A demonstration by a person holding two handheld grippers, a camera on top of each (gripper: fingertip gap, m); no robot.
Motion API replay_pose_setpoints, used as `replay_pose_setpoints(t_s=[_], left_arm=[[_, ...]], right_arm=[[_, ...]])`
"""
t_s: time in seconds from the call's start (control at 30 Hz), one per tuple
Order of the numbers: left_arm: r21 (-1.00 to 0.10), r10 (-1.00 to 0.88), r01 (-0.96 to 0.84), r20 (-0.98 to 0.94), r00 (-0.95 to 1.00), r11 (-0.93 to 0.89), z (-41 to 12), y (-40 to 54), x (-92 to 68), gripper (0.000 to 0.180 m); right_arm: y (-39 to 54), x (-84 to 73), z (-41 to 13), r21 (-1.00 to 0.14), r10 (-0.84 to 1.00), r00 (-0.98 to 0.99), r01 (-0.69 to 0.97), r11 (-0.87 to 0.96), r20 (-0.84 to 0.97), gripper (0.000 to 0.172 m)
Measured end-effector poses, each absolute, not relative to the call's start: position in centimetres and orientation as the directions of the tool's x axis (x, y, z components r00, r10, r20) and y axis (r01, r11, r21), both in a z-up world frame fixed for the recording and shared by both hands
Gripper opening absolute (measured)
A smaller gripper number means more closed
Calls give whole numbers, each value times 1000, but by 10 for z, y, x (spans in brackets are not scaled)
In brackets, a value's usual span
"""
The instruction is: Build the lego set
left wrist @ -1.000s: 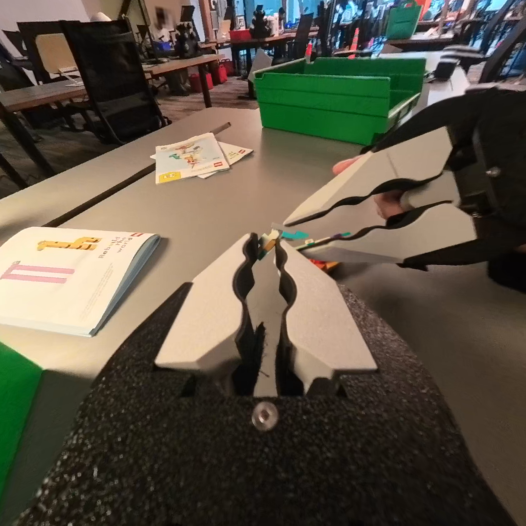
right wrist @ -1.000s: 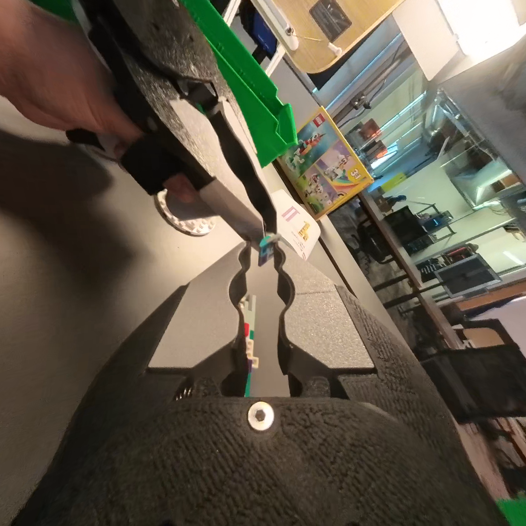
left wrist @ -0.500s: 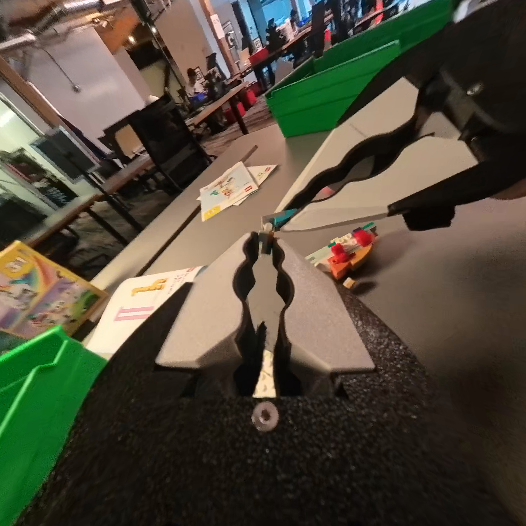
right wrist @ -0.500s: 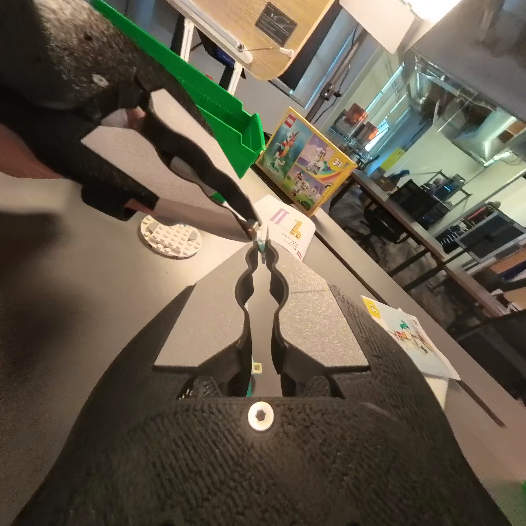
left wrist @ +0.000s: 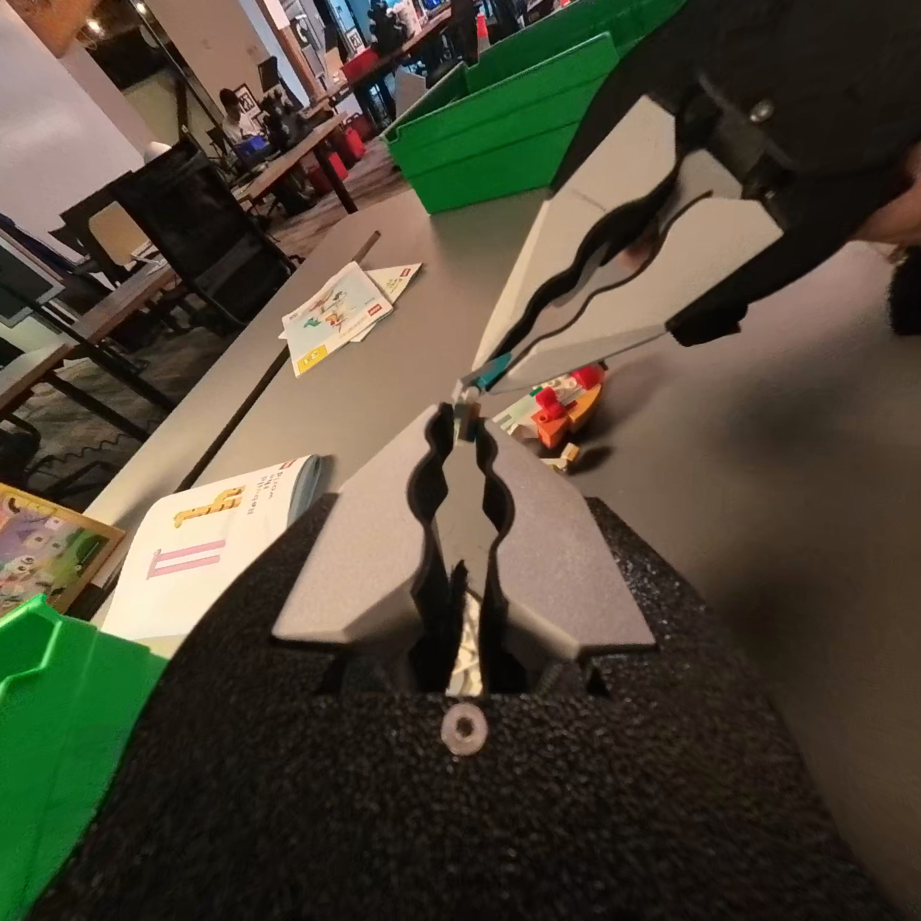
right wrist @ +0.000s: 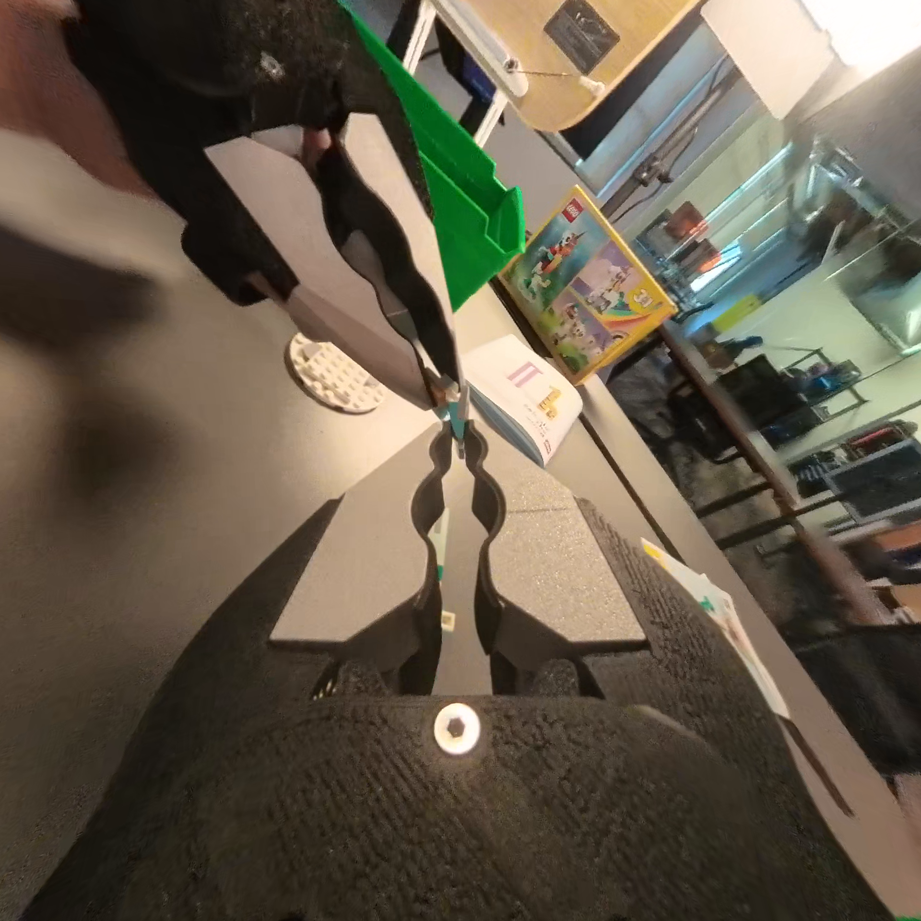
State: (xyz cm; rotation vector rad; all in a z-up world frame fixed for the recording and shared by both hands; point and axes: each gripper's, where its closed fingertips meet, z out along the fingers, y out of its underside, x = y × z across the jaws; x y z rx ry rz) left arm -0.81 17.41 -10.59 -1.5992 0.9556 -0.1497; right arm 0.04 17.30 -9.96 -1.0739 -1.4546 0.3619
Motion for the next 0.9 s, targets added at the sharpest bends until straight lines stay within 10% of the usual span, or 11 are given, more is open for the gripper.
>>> replay_pose_setpoints(t_s=[0.2, 0.6, 0.9], left_arm=[[-972, -848, -232, -94, 522, -35, -95, 143, 2, 6], [-941, -926, -337, -121, 358, -7, -105, 107, 5, 6], [-939, -954, -204, 294, -66, -275, -98, 29, 16, 7]], right_arm=[[144, 6, -89, -919, 935, -4, 186, 348, 354, 2], [107, 12, -98, -954, 938, -272, 150, 261, 214, 2], [32, 25, -88, -985, 719, -678, 166, -54, -154, 3]])
